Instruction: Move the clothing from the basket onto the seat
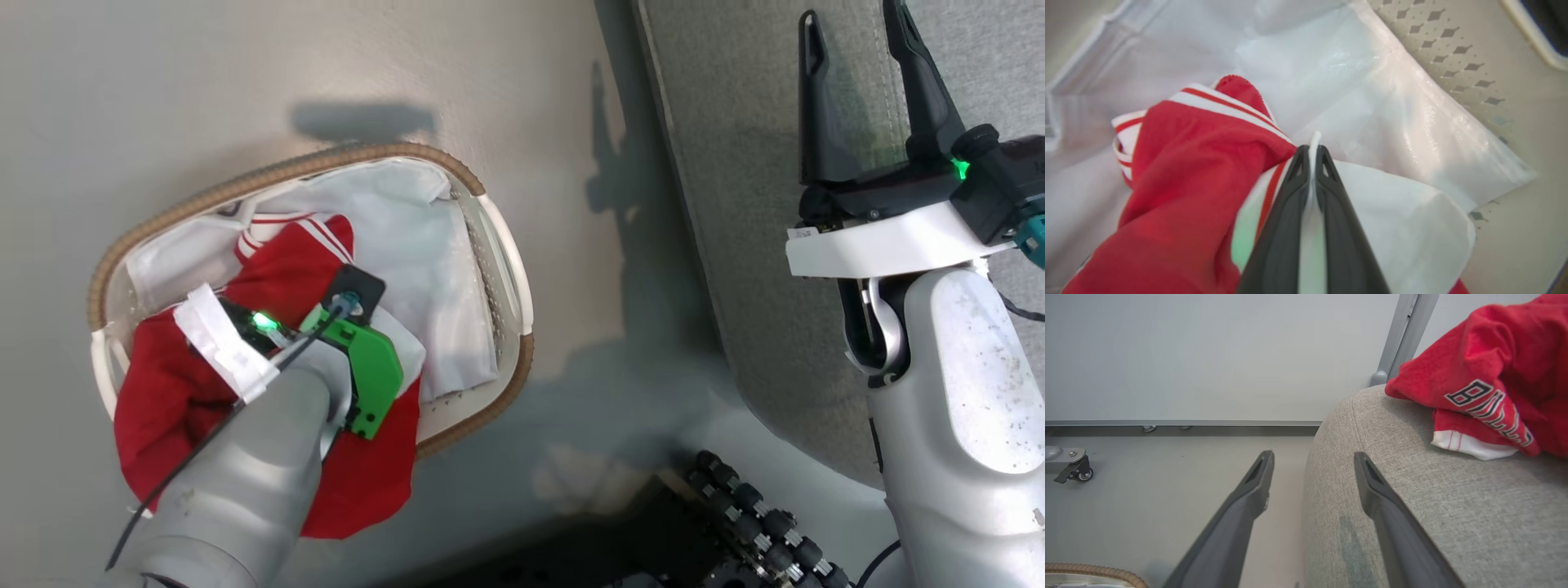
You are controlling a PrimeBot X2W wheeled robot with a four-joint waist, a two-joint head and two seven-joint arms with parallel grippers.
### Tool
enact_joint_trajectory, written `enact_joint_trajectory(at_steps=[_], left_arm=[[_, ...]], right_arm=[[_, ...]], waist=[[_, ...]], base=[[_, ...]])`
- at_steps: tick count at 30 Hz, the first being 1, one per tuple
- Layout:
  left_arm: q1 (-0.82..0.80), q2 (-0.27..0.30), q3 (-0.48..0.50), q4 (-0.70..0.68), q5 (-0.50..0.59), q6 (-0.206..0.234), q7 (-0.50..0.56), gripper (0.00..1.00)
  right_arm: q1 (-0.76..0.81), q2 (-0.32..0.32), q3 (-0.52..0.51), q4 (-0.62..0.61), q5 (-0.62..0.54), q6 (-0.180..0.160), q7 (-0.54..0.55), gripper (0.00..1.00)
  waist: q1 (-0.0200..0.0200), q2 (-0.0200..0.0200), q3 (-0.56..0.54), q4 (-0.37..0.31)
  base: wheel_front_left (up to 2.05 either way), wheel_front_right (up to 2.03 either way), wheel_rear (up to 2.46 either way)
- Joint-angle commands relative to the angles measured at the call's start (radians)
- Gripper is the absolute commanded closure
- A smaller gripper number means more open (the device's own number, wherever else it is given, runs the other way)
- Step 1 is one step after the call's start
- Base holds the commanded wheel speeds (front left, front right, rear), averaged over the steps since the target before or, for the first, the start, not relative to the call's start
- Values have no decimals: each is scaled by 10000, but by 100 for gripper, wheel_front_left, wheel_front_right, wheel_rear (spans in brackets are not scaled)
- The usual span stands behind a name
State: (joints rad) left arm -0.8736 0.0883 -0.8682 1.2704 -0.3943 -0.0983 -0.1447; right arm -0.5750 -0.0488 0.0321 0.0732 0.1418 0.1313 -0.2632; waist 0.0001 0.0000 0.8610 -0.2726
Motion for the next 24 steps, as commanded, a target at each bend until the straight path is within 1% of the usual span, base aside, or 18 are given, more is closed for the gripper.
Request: enact_joint_trajectory(at_steps=[1,10,13,14,20,24], left_arm=[[203,-47,-7,-30,-81,-66,-211,100],[942,-290,228,-712,-675,-213,-1118,100],[1237,-309,374,-1235,-772,-224,-1211,100],[1276,-301,510,-1632,-798,-132,-1219,100],[1971,256,931,-3681,-368,110,-1194,100],[2237,543,1170,-4800,-64,153,-1198,100]], right_arm=[[211,-31,-71,91,-118,-10,-22,0],[888,-34,-244,522,-848,-11,-23,0],[1254,-37,-250,633,-1037,-11,-22,0],[1377,-36,-265,669,-1080,-11,-22,0],[2099,-37,-312,963,-1358,-11,-22,0],[2575,-36,-274,1147,-1419,-11,-23,0]], waist=[[-1,0,-658,330],[-1,0,-2588,939],[-1,0,-3296,1135],[-1,0,-3536,1197],[-1,0,-4923,1507],[-1,0,-5780,1631]], base=[[0,0,0],[0,0,0],[0,0,0],[0,0,0],[0,0,0],[0,0,0]])
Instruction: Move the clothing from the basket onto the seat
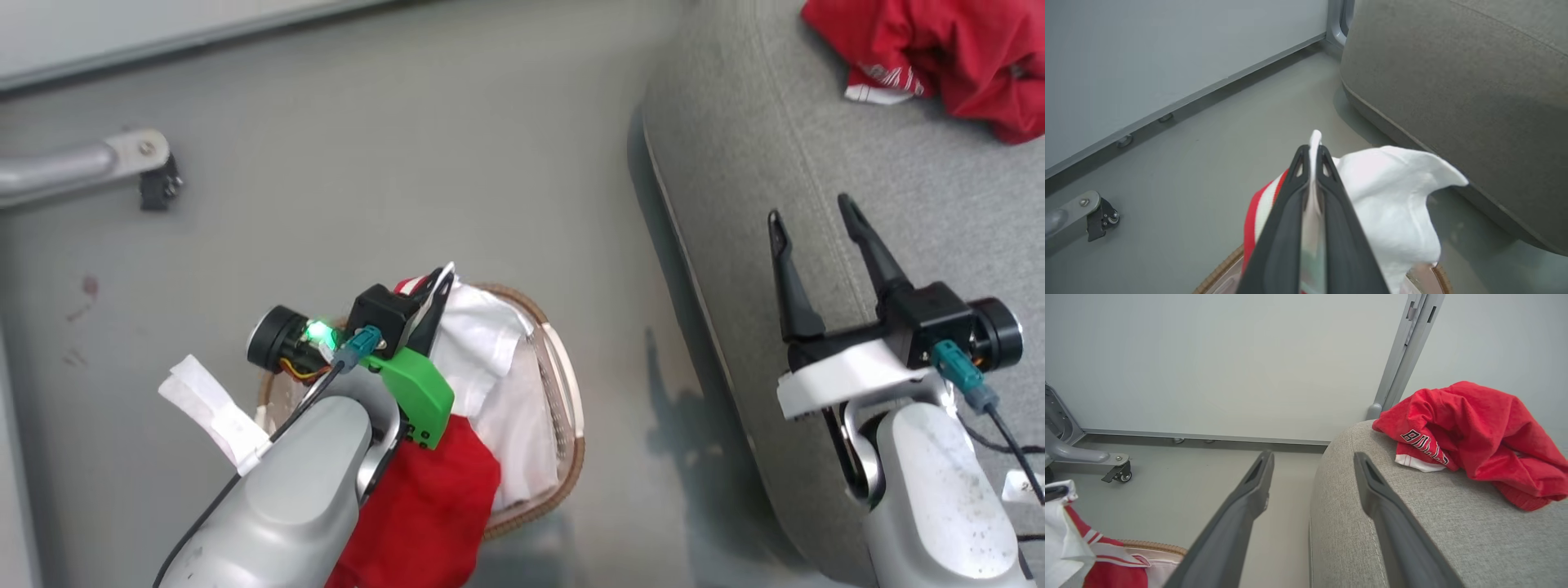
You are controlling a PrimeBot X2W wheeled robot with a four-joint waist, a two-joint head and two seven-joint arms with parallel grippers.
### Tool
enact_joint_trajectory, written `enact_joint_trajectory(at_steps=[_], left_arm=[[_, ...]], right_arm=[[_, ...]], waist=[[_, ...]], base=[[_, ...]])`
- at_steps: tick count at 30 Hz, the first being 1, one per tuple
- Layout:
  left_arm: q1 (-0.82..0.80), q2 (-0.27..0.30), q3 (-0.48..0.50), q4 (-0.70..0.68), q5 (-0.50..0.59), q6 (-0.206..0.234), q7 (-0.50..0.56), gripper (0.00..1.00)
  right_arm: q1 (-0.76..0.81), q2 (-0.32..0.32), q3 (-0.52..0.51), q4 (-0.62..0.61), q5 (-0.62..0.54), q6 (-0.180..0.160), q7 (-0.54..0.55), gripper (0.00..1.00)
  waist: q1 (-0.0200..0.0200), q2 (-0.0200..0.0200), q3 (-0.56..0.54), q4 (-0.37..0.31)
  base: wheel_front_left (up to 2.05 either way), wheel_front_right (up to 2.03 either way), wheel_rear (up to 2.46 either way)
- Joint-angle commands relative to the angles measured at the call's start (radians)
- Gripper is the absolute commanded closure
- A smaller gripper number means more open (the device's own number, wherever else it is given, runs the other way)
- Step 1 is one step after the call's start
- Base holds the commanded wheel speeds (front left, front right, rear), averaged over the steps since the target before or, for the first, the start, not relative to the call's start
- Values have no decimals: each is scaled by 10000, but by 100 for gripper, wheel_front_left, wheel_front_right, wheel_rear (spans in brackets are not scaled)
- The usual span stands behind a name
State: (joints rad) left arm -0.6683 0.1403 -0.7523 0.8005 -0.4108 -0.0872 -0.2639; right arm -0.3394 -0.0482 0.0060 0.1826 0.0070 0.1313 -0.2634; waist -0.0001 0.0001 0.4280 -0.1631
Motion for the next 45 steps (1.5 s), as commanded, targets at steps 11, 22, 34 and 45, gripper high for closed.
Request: enact_joint_trajectory(at_steps=[11,22,34,45], left_arm=[[-264,510,219,-1874,463,-75,8,100],[-2264,946,137,-2971,861,-215,750,100],[-3867,679,3,-2509,778,-334,843,100],[-4720,272,-281,-2679,755,-369,602,100]], right_arm=[[1199,-42,169,450,-82,-11,-21,0],[1502,-40,388,661,-39,-11,-20,0],[945,-40,1273,1103,217,-11,-20,0],[1381,-40,2941,1922,783,-11,-20,0]], waist=[[1,-1,-3321,784],[1,-1,-4001,900],[1,-1,-3979,839],[1,-1,-4163,1260]], base=[[0,0,0],[0,0,0],[0,0,0],[0,0,0]])
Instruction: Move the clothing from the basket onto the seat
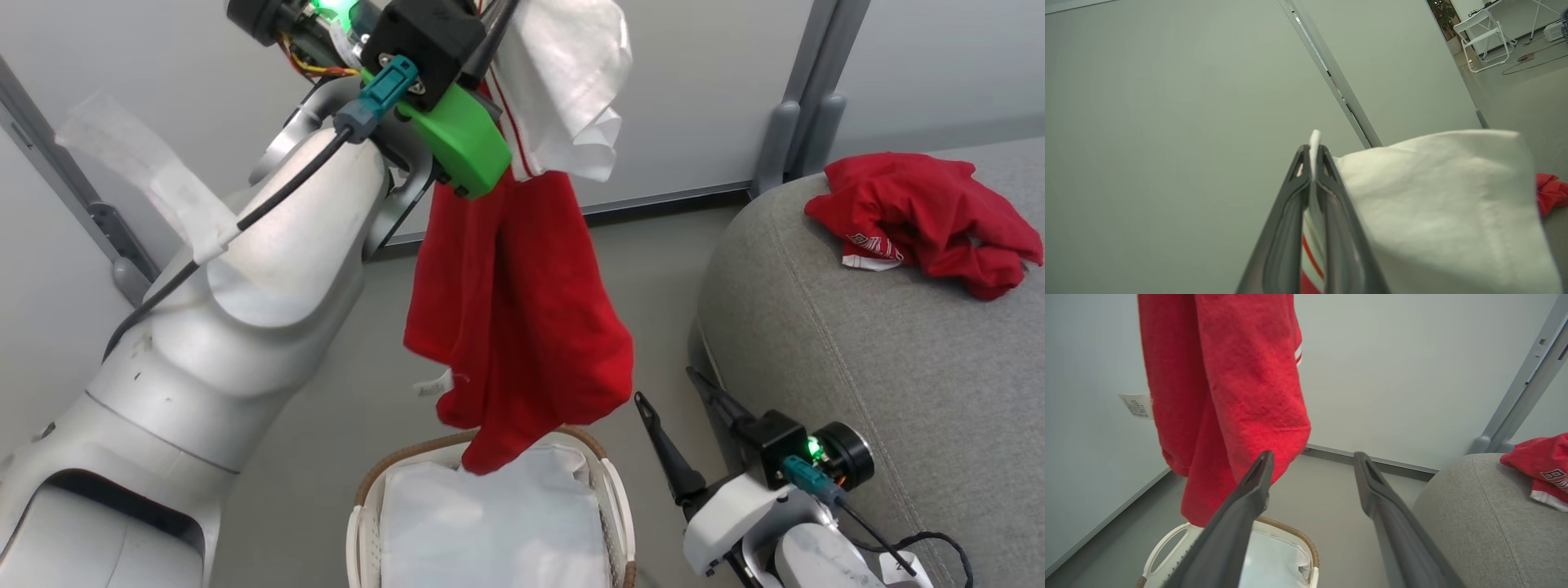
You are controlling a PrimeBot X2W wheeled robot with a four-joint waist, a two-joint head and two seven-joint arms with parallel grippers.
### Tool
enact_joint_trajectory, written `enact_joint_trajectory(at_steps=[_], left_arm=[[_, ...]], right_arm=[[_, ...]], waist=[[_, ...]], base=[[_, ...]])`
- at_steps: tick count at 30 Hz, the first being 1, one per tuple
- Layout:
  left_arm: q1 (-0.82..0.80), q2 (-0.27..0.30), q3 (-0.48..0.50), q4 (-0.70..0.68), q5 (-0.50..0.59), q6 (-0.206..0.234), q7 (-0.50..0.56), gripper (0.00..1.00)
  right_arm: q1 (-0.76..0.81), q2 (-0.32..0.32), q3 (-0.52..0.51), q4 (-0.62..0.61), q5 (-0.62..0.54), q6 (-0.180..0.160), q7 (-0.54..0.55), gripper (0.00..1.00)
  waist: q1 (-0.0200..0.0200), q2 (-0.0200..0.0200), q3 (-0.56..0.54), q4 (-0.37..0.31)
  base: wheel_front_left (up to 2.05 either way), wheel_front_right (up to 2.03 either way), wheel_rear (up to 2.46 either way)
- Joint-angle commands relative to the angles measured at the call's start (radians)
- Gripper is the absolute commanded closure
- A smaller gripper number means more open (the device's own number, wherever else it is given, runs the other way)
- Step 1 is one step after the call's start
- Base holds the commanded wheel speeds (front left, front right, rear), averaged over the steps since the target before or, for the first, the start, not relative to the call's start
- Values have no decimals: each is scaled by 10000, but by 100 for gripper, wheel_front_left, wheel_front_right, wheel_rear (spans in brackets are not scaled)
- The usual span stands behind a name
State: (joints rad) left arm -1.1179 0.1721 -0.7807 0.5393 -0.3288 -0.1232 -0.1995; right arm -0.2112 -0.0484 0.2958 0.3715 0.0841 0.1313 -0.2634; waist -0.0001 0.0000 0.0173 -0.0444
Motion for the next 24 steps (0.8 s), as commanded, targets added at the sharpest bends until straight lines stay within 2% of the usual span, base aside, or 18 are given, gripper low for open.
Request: enact_joint_trajectory(at_steps=[1,15,21,23,24], left_arm=[[-300,-71,-23,-106,-72,-14,-43,100],[-1079,-530,-525,-485,-342,-58,162,100],[-907,-611,-687,-516,-589,-70,35,100],[-771,-588,-727,-517,-671,-71,32,100],[-702,-579,-742,-507,-737,-72,25,100]], right_arm=[[96,-38,143,89,56,-11,-20,0],[-757,-40,252,1172,448,-11,-21,0],[-1085,-37,900,978,951,-11,-21,0],[-1185,-46,1051,826,1059,-11,-21,24],[-1228,-49,1092,736,1101,-11,-20,80]], waist=[[1,0,-69,92],[1,0,-205,358],[1,0,-219,512],[1,0,-236,549],[1,0,-245,573]], base=[[0,0,0],[0,0,0],[0,0,0],[0,0,0],[0,0,0]])
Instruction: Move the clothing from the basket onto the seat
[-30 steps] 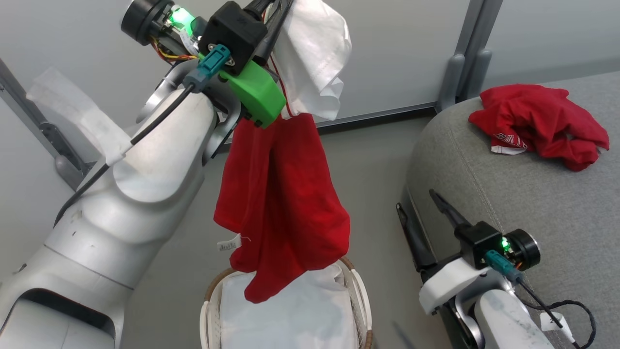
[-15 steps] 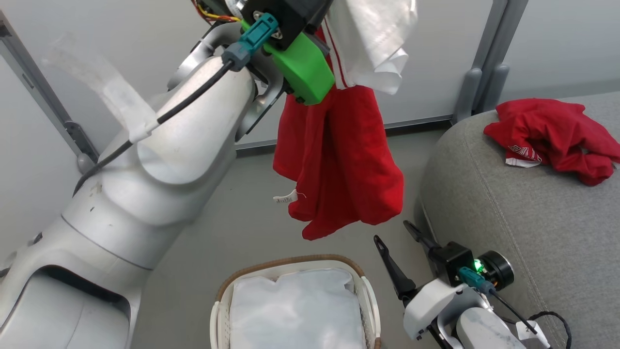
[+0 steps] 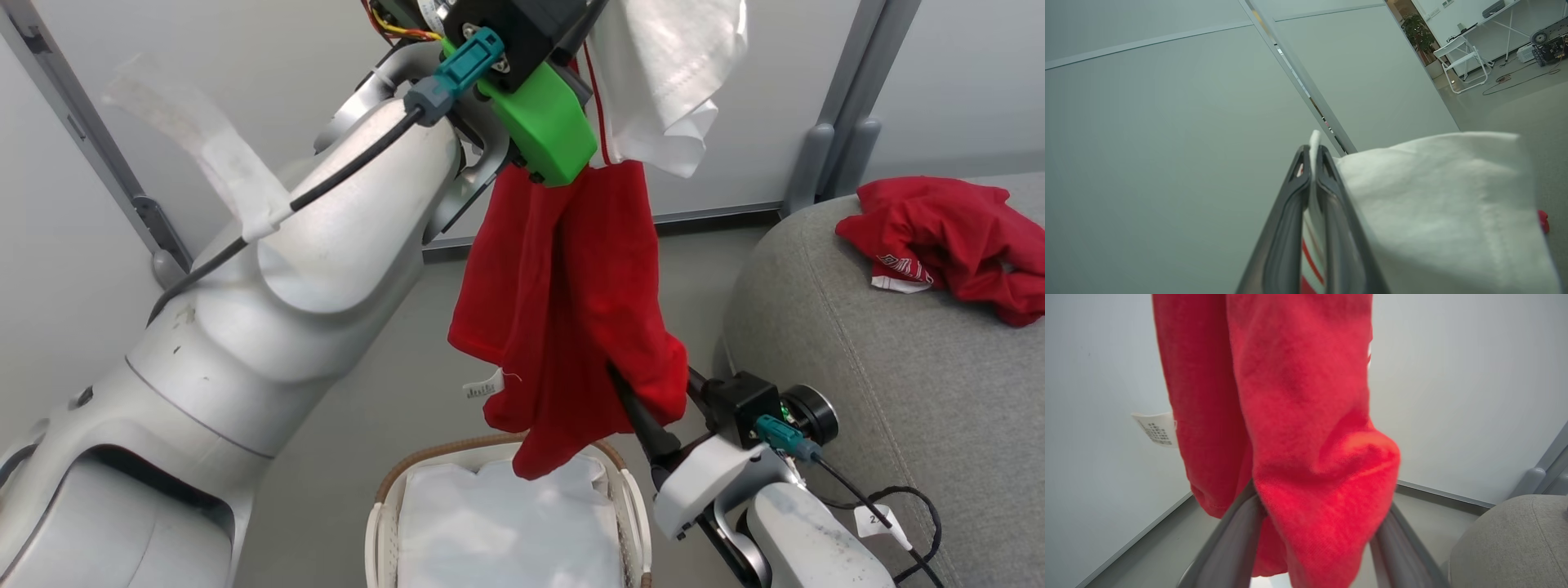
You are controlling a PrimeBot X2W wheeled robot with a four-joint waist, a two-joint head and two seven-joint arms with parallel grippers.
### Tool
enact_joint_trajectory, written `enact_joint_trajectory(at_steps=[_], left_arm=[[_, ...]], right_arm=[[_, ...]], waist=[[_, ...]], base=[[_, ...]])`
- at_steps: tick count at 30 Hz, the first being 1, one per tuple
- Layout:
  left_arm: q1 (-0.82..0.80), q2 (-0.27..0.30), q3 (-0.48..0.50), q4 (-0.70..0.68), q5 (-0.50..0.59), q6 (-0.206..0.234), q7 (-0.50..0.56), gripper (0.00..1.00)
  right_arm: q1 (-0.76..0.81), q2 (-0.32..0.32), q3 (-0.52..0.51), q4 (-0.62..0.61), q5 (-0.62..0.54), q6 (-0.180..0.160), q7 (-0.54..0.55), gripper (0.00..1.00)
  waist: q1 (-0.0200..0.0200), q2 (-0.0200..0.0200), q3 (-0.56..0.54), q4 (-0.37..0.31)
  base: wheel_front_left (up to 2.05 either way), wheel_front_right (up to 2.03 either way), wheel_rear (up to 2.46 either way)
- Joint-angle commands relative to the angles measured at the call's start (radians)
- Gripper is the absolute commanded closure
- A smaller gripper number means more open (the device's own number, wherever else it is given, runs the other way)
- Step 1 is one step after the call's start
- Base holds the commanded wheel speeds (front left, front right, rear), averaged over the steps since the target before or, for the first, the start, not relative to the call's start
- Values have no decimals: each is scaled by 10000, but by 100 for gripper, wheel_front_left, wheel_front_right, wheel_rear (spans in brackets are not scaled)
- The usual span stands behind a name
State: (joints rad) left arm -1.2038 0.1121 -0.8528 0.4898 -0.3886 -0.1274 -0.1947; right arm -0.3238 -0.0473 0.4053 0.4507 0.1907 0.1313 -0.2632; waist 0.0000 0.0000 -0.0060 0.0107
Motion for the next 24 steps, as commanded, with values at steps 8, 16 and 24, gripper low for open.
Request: enact_joint_trajectory(at_steps=[8,16,24], left_arm=[[516,174,52,111,-346,114,-113,100],[1275,456,291,495,-942,157,-122,100],[3063,742,345,750,-1453,310,-488,0]], right_arm=[[-216,-54,-233,-513,-276,-11,-23,100],[-308,-53,-677,-852,-527,-11,-23,100],[-484,-55,-1787,-1122,-1260,-11,-23,100]], waist=[[0,0,-16,66],[0,0,70,-87],[0,0,172,-275]], base=[[0,0,0],[0,0,0],[0,0,0]])
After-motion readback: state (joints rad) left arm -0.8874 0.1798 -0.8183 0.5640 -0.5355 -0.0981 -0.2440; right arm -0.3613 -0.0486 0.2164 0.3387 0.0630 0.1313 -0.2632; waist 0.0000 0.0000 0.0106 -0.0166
